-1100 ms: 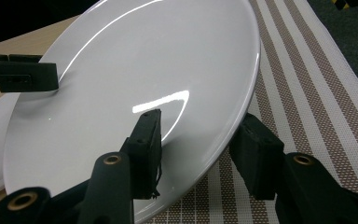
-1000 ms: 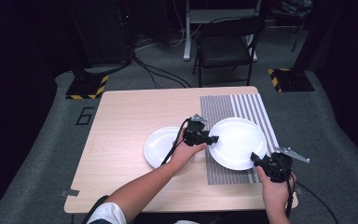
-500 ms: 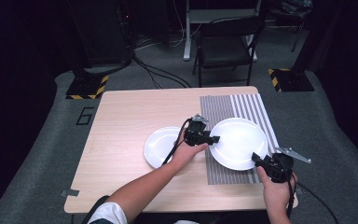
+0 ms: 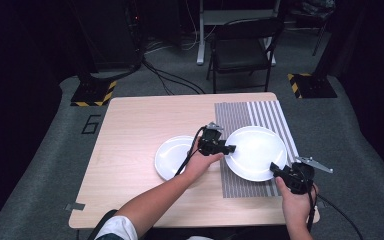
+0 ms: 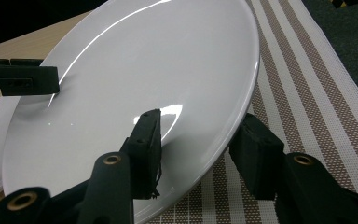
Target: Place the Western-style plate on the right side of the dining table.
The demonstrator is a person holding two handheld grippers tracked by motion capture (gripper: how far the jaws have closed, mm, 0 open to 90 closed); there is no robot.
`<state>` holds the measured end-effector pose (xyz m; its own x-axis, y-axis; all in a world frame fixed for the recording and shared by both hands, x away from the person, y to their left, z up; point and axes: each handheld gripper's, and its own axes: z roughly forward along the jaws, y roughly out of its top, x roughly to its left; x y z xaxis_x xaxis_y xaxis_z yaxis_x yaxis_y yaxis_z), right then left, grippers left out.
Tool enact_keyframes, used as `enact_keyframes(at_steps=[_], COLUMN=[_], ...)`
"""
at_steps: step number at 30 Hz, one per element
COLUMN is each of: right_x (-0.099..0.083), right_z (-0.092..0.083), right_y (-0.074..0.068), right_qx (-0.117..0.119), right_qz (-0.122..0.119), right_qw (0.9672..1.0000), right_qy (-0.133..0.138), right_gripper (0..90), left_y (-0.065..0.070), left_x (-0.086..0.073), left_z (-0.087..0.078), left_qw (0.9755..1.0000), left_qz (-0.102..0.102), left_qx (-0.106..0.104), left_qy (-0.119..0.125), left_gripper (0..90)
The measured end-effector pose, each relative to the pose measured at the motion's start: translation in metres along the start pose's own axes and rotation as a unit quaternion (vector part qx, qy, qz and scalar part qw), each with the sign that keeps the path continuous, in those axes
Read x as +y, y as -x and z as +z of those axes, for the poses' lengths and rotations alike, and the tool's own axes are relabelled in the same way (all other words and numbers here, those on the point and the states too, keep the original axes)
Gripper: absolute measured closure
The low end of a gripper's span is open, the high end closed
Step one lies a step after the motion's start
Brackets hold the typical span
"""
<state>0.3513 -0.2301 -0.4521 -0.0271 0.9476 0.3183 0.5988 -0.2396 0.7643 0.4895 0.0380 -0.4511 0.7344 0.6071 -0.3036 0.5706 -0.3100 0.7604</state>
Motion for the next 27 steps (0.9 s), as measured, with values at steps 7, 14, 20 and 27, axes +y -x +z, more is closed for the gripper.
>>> enact_keyframes(at_steps=[7,14,20,27], right_x=[0.003,0.004,0.003,0.002], right_z=[0.006,0.015,0.020,0.027], right_y=[0.001,0.004,0.006,0.010], right_qx=[-0.003,-0.001,0.000,-0.002], right_qz=[-0.001,-0.001,0.004,0.006], right_qw=[1.0000,1.0000,1.0000,1.0000], right_qy=[-0.002,-0.002,-0.001,-0.002], right_gripper=[53.9,53.9,53.8,53.9], left_y=[-0.004,-0.009,-0.013,-0.016], left_x=[0.001,0.001,0.000,-0.002], left_z=[0.003,0.008,0.013,0.020], left_qw=[1.0000,0.9999,0.9999,0.9998], left_qz=[-0.009,-0.016,-0.017,-0.018], left_qx=[0.000,0.002,0.003,0.006], left_qy=[0.002,0.002,-0.002,-0.005], left_gripper=[54.7,54.8,54.8,55.1])
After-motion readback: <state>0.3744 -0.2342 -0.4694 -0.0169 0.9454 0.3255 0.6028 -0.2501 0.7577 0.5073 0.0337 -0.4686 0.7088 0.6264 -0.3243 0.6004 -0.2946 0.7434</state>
